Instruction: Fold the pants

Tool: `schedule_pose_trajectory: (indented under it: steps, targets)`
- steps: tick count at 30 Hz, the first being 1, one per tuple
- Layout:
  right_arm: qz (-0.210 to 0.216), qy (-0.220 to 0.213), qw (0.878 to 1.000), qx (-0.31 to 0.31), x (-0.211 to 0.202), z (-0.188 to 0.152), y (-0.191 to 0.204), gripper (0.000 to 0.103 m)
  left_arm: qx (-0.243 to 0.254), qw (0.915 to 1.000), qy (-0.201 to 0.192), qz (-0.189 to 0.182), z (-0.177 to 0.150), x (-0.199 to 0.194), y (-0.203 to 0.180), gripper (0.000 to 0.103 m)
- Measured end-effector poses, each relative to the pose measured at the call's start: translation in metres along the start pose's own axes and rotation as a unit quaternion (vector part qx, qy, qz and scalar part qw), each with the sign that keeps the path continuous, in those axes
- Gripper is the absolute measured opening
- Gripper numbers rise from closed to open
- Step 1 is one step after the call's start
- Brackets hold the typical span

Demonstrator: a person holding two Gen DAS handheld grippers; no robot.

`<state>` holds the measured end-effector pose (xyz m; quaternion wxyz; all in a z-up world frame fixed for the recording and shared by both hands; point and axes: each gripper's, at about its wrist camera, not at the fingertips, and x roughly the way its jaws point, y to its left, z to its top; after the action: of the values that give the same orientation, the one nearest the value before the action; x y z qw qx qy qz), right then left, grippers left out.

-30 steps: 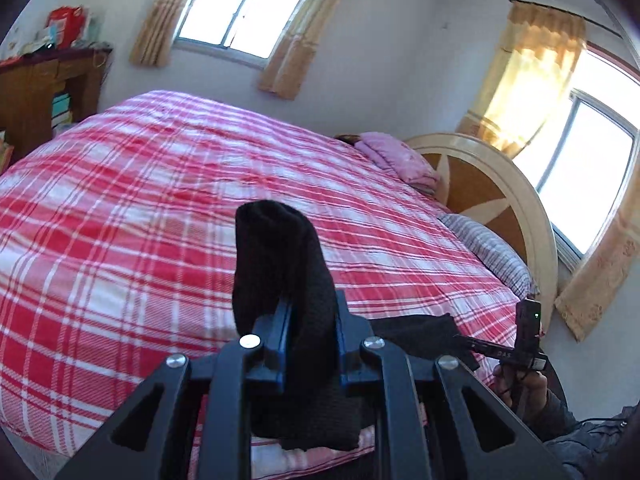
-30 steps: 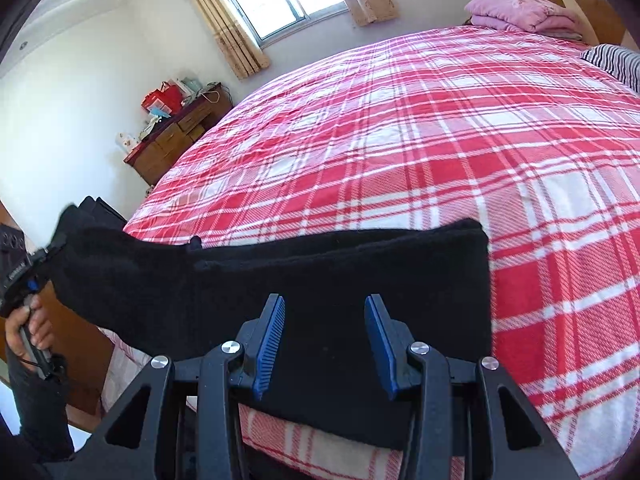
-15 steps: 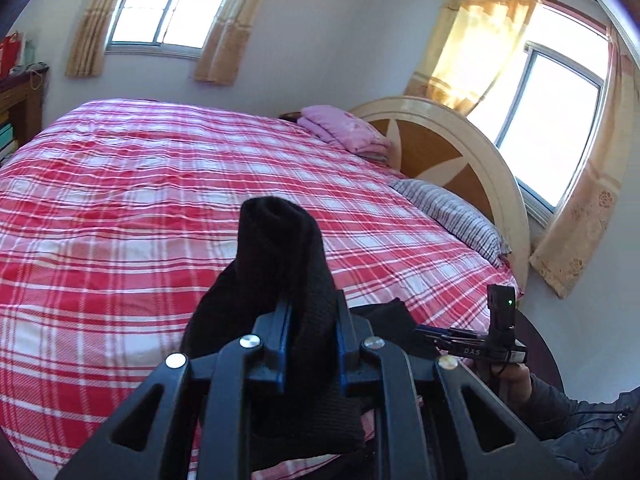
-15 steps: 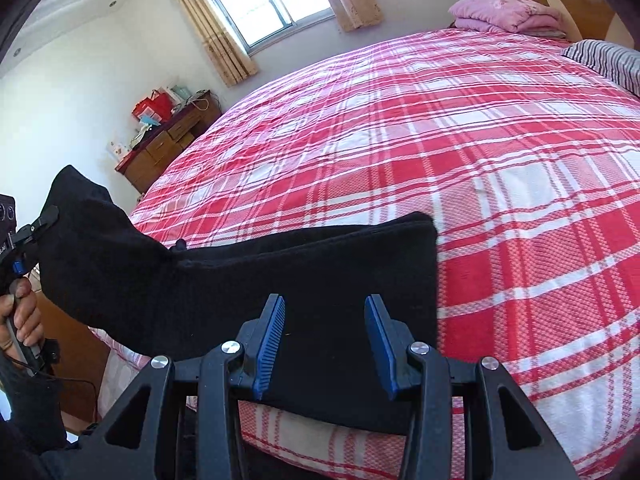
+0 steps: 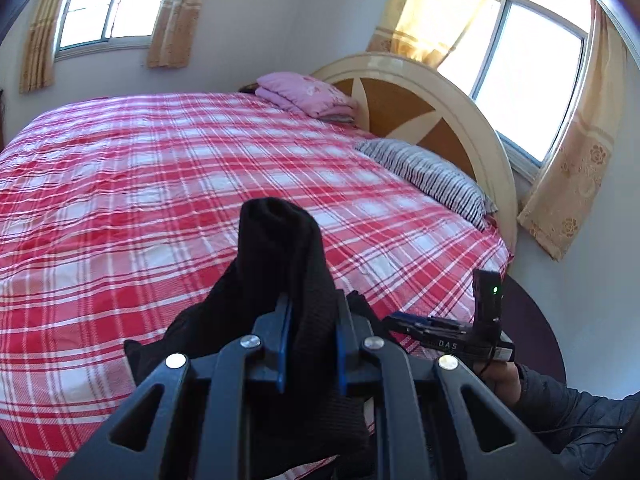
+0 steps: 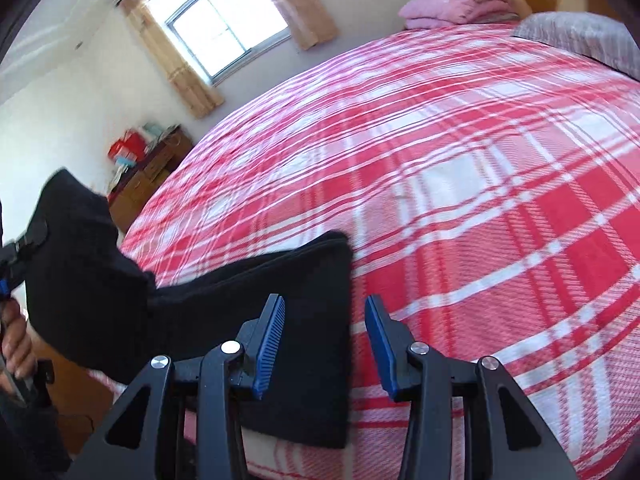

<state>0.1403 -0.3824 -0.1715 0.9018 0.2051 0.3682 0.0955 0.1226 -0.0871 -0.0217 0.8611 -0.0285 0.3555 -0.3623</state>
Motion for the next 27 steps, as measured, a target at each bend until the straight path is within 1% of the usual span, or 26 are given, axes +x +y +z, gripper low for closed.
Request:
schedule_pose_trajectory:
  steps: [3,5,9,11,14,19,21,23,24,26,27]
  targets:
    - [-0.006,-0.018,1.0,0.024,-0.002,0.002,-0.012,0.044,0.016,0.9994,0.03,0.006,-0.005,0.032,-0.014,0.018]
    - [-0.008,-0.027,0.999,0.036,-0.003,0.001,-0.018,0.044,0.011,0.9985,0.054,-0.001,-0.012,0.057,-0.02,0.018]
    - [-0.005,-0.04,0.998,0.045,-0.005,-0.002,-0.02,0.044,0.014,0.9967,0.08,-0.005,-0.026,0.089,-0.032,0.018]
    - [-0.005,-0.044,0.998,0.047,-0.006,-0.003,-0.021,0.044,0.017,0.9957,0.091,-0.002,-0.03,0.099,-0.036,0.018]
    - [-0.005,-0.046,0.998,0.048,-0.005,-0.003,-0.023,0.044,0.032,0.9942,0.102,0.01,-0.03,0.108,-0.043,0.018]
    - [-0.007,-0.049,0.998,0.041,-0.008,-0.007,-0.021,0.044,0.076,0.9887,0.123,0.038,-0.034,0.127,-0.061,0.019]
    - [-0.008,-0.05,0.998,0.036,-0.008,-0.009,-0.019,0.044,0.074,0.9884,0.129,0.028,-0.038,0.137,-0.064,0.021]
    - [-0.006,-0.052,0.998,0.037,-0.008,-0.009,-0.018,0.044,0.078,0.9893,0.119,0.032,-0.039,0.142,-0.067,0.022]
    - [-0.003,-0.054,0.998,0.04,-0.009,-0.009,-0.019,0.044,0.081,0.9909,0.103,0.031,-0.039,0.139,-0.069,0.022]
    - [0.003,-0.06,0.997,0.045,-0.012,-0.009,-0.021,0.044,0.077,0.9943,0.072,0.016,-0.038,0.127,-0.071,0.022]
    - [0.014,-0.064,0.997,0.051,-0.014,-0.009,-0.022,0.044,0.079,0.9956,0.049,0.012,-0.038,0.115,-0.073,0.026]
